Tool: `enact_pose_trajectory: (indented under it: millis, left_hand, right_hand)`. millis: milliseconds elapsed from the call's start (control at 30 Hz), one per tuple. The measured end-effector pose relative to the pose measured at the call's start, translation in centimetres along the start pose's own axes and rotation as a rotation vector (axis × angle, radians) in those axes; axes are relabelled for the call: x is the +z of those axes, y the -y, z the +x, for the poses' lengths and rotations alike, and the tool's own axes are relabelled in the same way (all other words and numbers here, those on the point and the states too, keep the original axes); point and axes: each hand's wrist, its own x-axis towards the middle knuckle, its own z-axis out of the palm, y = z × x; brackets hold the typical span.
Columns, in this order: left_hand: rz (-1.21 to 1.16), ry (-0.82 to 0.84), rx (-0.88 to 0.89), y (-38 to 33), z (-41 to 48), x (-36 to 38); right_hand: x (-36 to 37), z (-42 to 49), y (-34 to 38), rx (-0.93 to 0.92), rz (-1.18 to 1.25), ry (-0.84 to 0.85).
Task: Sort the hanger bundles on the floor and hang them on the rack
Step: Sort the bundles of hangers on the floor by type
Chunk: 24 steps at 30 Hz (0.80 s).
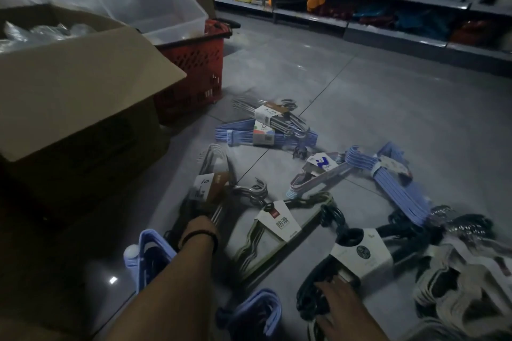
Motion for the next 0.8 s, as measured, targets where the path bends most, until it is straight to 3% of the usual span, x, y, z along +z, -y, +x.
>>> enact_pose_trajectory:
  millis: [233, 367, 533, 700, 800]
  left_hand:
    - [-0.035, -0.171, 0.051, 0.6, -2.1, -1.2]
    - [-0.012, -0.247, 0.153, -0.8, -5.1, -2.6]
    - [-0.093, -0.268, 0.343, -5.1, -10.2, -4.1]
    - [-0.168, -0.287, 0.542, -10.5, -17.4, -3.7]
    - [-0.104, -0.331, 0.689, -13.5, -23.3, -2.3]
  right_hand:
    - [-2.3, -0.8, -0.1, 0.084, 0.342, -0.198]
    - [-4.5, -1.3, 1.4, 0.064, 0.415, -0.391]
    - [-8.3, -3.1, 3.2, 0.014, 0.580, -0.505]
    - [-10.5, -7.5, 1.8, 0.040, 0.933, -0.831]
    - [-11.7, -11.6, -1.4, 0.066, 1.086, -0.828]
